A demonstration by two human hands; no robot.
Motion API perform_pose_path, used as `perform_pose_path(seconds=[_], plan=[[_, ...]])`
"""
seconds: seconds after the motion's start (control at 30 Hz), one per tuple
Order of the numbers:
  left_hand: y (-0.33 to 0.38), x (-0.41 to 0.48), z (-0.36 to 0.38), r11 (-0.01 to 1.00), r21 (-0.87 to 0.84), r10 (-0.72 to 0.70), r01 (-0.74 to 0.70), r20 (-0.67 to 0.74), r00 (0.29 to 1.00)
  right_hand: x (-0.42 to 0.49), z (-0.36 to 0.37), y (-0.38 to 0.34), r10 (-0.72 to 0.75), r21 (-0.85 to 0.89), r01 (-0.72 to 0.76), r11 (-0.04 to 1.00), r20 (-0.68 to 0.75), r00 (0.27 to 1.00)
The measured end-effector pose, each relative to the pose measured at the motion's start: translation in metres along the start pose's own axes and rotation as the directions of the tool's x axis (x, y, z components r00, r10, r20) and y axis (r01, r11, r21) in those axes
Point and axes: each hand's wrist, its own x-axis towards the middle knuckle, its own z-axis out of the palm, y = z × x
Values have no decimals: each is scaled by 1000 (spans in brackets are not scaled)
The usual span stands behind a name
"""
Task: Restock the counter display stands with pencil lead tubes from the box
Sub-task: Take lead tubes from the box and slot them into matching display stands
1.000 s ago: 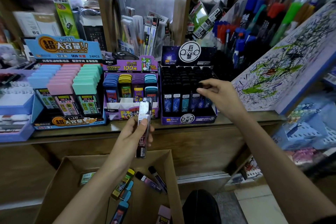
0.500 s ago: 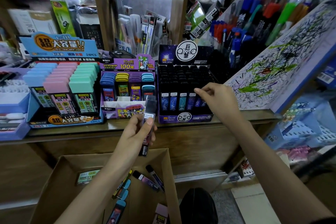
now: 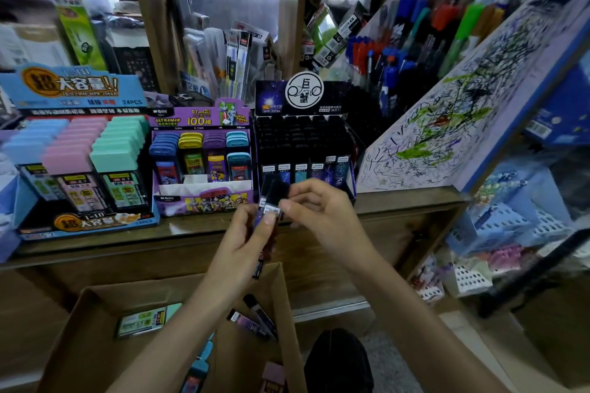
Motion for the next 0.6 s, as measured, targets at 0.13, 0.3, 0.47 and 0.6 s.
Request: perform_pose_path(seconds=[0.13, 0.3, 0.47, 0.6], plan=[[-1, 1, -2, 999, -5, -53, 53, -33, 998, 5, -25, -11, 8, 90, 2, 996, -110, 994], [-3, 4, -9, 996, -51, -68, 66, -26, 997, 28, -80, -22, -179, -122, 147, 982, -309, 934], [-6, 3, -12, 998, -36, -51, 50, -36, 998, 47, -97, 4, -257, -404, 139, 904, -256, 932], [-6, 2, -11, 999, -30, -47, 45, -49, 998, 51, -92, 19, -270, -428, 155, 891, -223, 937]])
